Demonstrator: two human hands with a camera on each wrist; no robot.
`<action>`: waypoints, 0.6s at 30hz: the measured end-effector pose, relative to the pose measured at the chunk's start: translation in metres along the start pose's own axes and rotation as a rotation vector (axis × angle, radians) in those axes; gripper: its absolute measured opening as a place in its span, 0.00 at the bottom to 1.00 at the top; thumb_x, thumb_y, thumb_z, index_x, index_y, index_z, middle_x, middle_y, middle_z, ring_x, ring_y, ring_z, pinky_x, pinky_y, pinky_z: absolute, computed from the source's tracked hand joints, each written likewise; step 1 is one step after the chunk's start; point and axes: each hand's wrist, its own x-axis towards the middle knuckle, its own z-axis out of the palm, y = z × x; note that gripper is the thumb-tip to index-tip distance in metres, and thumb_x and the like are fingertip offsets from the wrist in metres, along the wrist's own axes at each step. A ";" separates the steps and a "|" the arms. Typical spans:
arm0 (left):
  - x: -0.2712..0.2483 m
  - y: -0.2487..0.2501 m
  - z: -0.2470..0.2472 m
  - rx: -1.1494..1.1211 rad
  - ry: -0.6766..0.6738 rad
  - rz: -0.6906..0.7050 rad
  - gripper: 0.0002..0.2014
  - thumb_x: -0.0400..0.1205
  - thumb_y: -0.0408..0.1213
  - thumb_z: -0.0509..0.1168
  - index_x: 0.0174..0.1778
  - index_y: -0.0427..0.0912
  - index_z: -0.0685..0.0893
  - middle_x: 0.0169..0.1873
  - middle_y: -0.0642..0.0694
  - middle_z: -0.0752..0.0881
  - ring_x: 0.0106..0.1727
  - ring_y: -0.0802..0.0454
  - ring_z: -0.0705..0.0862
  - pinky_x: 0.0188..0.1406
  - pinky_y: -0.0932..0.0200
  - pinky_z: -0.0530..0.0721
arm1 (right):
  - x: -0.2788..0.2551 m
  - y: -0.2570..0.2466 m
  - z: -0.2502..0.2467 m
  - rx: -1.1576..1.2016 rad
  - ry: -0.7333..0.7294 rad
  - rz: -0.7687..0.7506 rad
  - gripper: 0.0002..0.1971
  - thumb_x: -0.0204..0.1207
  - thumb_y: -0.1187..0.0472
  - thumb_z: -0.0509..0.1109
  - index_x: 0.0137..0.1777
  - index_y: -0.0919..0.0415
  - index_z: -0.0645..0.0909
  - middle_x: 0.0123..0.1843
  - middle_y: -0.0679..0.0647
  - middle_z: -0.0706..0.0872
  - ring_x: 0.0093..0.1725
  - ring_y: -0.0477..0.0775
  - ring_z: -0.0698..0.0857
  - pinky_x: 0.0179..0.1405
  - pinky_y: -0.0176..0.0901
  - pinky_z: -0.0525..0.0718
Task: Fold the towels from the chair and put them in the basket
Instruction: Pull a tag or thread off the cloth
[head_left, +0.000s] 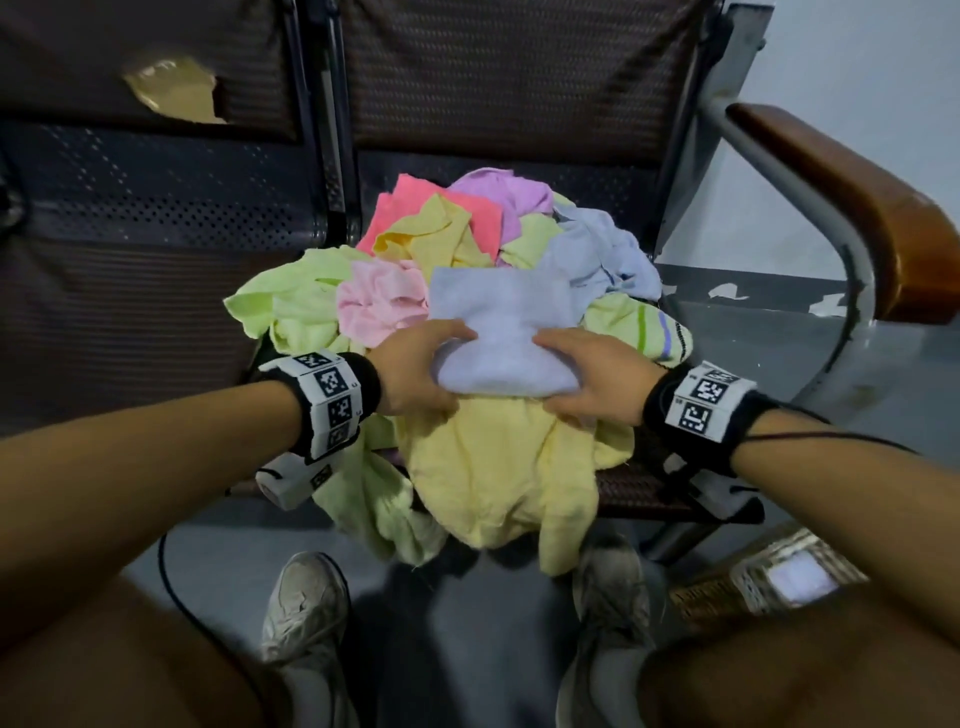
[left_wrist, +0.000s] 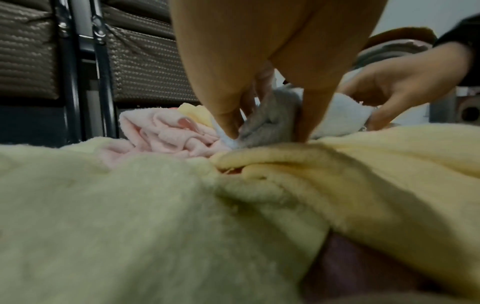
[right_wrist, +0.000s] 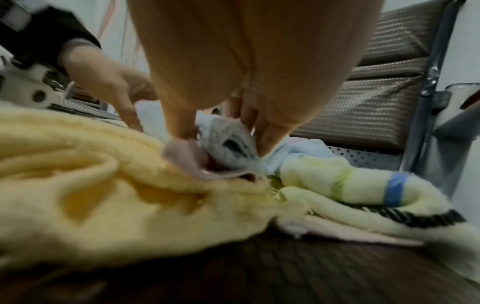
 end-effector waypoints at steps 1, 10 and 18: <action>0.000 0.000 0.000 -0.003 0.052 0.002 0.35 0.69 0.37 0.79 0.74 0.47 0.78 0.71 0.46 0.80 0.70 0.47 0.78 0.69 0.56 0.75 | 0.000 0.001 0.000 -0.016 0.020 0.009 0.37 0.74 0.50 0.78 0.81 0.59 0.70 0.79 0.58 0.77 0.75 0.58 0.77 0.76 0.48 0.72; -0.012 0.001 -0.025 -0.332 0.147 -0.110 0.20 0.71 0.49 0.65 0.49 0.36 0.88 0.45 0.36 0.90 0.47 0.37 0.87 0.49 0.42 0.86 | -0.010 -0.001 -0.022 0.254 0.212 0.052 0.15 0.84 0.57 0.62 0.35 0.62 0.74 0.32 0.55 0.77 0.33 0.52 0.74 0.36 0.51 0.73; -0.004 -0.002 -0.015 -0.366 0.177 -0.368 0.22 0.84 0.51 0.63 0.53 0.32 0.85 0.46 0.38 0.87 0.48 0.41 0.85 0.53 0.47 0.84 | 0.002 -0.003 -0.013 0.480 0.162 0.244 0.14 0.86 0.51 0.63 0.44 0.59 0.82 0.38 0.50 0.82 0.38 0.49 0.79 0.42 0.44 0.76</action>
